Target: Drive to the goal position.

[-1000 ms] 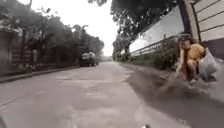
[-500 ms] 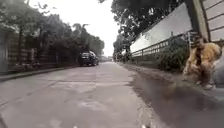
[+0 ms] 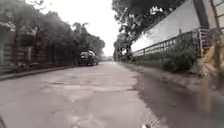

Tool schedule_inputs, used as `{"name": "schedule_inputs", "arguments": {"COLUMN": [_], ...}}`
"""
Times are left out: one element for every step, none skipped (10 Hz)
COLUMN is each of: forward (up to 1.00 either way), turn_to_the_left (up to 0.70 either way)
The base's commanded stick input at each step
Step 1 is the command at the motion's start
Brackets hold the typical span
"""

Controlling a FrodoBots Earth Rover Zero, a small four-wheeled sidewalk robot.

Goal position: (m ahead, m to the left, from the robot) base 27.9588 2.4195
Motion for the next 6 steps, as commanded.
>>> {"name": "schedule_inputs", "arguments": {"forward": [0.85, 0.85, 0.85, 0.85, 0.85, 0.85], "turn_to_the_left": [0.00, 0.00, 0.00, 0.00, 0.00, -0.01]}}
